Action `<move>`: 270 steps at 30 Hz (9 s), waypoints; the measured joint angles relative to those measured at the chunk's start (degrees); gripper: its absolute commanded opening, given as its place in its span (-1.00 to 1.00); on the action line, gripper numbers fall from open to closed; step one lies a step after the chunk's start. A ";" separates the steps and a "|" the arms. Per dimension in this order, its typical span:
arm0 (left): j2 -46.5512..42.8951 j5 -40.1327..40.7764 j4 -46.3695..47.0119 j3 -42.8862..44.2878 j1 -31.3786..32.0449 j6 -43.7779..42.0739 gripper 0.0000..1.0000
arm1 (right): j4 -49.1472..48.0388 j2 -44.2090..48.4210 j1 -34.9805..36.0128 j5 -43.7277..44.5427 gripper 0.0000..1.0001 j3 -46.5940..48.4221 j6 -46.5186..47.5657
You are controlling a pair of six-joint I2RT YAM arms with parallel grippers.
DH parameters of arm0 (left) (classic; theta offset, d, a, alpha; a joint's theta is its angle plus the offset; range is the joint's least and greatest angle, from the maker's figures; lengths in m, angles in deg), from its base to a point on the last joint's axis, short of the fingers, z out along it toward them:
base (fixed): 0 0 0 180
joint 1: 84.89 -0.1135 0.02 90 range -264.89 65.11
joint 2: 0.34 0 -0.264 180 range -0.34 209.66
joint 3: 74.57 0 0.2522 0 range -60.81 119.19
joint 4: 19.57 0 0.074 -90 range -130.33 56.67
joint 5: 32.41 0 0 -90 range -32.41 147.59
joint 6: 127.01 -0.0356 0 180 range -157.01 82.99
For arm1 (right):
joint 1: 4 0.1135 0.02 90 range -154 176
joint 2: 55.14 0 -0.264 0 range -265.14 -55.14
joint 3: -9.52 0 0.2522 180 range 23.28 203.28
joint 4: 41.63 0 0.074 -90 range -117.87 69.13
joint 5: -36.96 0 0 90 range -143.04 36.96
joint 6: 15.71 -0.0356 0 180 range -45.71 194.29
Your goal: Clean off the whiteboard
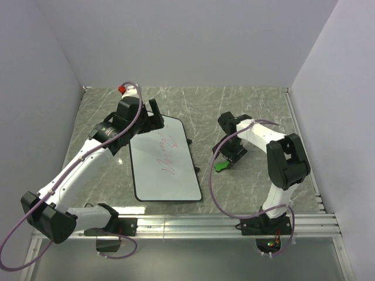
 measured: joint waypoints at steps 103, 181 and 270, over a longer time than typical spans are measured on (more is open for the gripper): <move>-2.80 -2.86 -9.09 -0.31 -11.10 -0.20 0.99 | -13.92 6.69 -1.86 0.04 -1.00 -14.40 8.50; 11.63 -23.17 8.96 0.37 -11.76 1.55 -0.99 | -17.51 -15.43 5.38 -29.16 -1.00 21.51 21.14; 9.51 -16.26 6.88 -0.31 -6.49 1.27 -0.99 | -32.70 -23.56 1.44 -31.08 -1.00 30.27 6.86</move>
